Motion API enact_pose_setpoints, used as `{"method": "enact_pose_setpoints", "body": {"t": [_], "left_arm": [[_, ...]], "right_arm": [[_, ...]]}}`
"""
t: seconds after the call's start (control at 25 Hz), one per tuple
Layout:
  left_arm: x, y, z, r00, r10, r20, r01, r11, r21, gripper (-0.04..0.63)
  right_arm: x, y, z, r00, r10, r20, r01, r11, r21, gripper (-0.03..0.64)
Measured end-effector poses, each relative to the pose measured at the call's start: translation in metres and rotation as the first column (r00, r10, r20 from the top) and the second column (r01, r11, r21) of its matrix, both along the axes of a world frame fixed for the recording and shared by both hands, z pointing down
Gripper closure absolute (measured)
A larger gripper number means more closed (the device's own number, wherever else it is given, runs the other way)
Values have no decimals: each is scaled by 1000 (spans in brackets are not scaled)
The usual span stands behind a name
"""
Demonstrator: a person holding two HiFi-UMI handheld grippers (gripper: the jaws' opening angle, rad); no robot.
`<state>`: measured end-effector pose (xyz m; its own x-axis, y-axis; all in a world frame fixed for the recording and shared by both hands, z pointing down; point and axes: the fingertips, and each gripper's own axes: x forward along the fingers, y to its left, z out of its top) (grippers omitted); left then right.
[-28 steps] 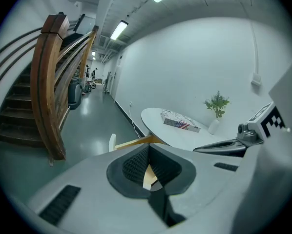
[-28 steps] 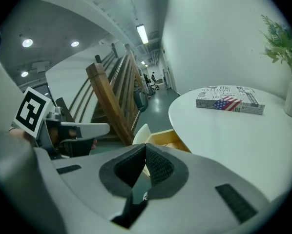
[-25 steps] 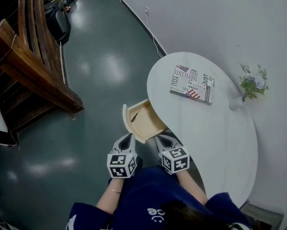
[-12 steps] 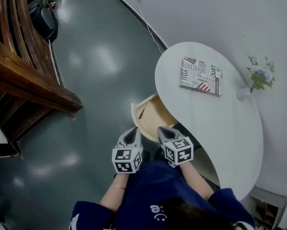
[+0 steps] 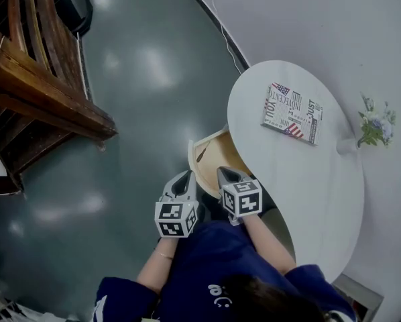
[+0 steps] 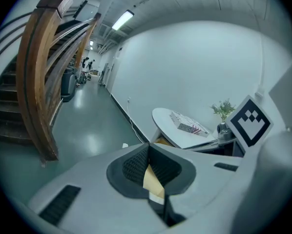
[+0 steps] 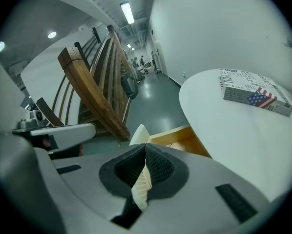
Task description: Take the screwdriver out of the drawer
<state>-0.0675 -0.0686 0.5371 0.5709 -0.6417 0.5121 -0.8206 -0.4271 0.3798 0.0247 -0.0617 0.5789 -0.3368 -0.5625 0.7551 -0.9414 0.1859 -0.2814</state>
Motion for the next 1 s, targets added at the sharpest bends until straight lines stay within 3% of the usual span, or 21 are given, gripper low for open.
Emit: {"method": "enact_pose_setpoints", "body": {"t": [0.32, 0.44, 0.6, 1.0], "left_arm": [[7, -12, -4, 999, -41, -7, 41, 999, -10, 591], [3, -11, 2, 998, -55, 10, 56, 998, -29, 591], [-6, -14, 11, 995, -94, 33, 95, 994, -55, 591], [-17, -14, 28, 986, -142, 84, 151, 982, -114, 591]], "right_arm": [[-6, -25, 34, 999, -53, 3, 53, 996, -78, 568], [-8, -29, 48, 999, -37, 3, 37, 992, -119, 557], [-9, -38, 70, 1000, 5, 28, 0, 983, -183, 476], [-1, -58, 120, 996, 93, 6, -87, 958, -274, 465]]}}
